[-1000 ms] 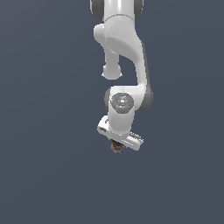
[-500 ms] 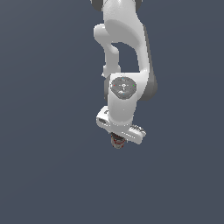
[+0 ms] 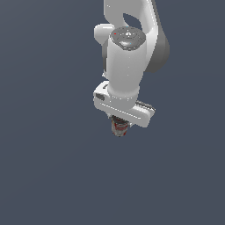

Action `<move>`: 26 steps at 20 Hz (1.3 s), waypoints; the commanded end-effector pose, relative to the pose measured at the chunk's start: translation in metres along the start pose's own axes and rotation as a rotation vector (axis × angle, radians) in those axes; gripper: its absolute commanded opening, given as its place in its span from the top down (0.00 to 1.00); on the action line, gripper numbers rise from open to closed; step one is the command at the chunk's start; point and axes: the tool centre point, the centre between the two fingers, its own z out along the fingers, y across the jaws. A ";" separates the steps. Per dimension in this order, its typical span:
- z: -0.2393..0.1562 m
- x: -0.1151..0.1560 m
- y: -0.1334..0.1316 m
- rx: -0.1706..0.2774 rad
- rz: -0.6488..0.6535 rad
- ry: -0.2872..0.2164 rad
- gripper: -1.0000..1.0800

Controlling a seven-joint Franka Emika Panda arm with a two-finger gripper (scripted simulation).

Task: Pick up the object and move it to a goal position.

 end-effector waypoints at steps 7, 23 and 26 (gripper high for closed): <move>-0.103 -0.011 0.006 0.002 0.000 0.003 1.00; -0.251 -0.023 0.011 0.002 0.000 0.004 1.00; -0.264 -0.024 0.012 0.002 0.000 0.004 1.00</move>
